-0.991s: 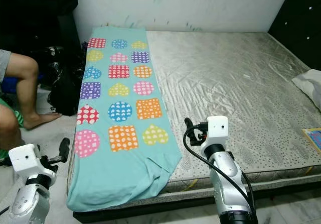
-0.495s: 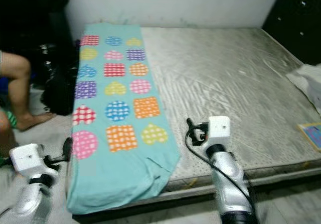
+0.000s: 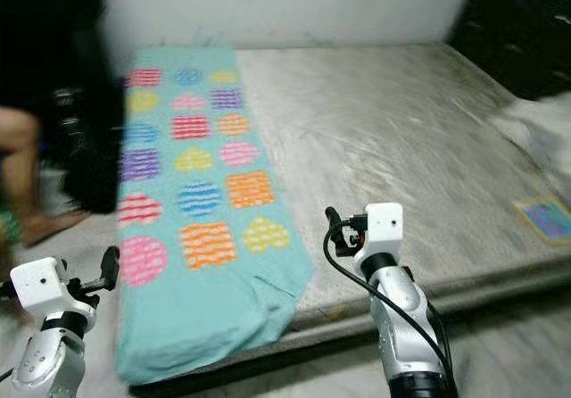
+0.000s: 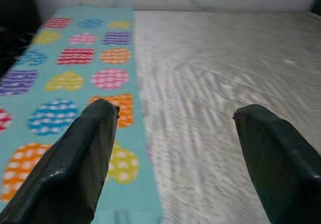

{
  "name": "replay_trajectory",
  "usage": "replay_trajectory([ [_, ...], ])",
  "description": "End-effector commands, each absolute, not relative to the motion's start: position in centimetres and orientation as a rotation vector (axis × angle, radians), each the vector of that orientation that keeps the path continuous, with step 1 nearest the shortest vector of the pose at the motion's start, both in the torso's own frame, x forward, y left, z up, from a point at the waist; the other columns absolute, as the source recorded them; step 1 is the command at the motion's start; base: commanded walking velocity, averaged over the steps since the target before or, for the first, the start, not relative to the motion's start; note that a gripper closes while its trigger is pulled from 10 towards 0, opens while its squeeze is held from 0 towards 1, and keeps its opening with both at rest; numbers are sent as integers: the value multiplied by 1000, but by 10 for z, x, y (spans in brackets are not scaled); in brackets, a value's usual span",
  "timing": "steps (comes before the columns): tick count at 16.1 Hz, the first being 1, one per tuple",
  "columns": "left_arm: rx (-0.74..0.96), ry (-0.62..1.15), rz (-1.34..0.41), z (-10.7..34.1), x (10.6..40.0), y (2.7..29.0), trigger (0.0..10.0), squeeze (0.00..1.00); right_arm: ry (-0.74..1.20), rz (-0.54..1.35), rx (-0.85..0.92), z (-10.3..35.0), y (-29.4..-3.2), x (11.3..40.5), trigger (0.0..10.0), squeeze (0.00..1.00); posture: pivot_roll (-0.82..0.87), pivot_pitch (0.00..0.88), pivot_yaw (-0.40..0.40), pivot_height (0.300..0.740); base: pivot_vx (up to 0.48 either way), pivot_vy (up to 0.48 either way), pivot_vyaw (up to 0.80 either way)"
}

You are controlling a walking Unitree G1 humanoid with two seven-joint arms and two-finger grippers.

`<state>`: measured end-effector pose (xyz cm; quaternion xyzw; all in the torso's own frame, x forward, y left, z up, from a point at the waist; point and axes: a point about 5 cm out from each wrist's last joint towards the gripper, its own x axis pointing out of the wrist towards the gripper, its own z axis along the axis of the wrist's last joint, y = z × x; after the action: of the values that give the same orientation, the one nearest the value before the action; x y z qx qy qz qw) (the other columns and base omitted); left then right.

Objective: Clean up the room

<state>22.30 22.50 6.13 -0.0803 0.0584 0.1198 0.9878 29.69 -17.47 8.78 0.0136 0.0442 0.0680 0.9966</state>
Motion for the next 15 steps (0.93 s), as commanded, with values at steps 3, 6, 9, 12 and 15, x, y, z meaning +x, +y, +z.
replay_trajectory([
  [3,-163,118,234,63,223,222,10000,0,89,129,25,89,-177,298,10000,0,-30,63,-52,740,0,0,-152],
  [6,-163,117,233,64,223,222,10000,0,88,161,50,90,-171,299,10000,0,-31,76,-53,740,0,0,0],
  [9,-165,120,260,66,220,225,10000,0,95,240,47,91,-164,293,10000,0,-35,122,-57,740,0,0,0],
  [12,-174,133,288,65,213,233,10000,0,116,301,32,87,-159,281,10000,0,-30,142,-56,740,0,0,0],
  [15,-164,140,269,65,213,231,10000,0,122,310,36,87,-159,279,10000,0,-30,156,-54,740,0,0,0],
])
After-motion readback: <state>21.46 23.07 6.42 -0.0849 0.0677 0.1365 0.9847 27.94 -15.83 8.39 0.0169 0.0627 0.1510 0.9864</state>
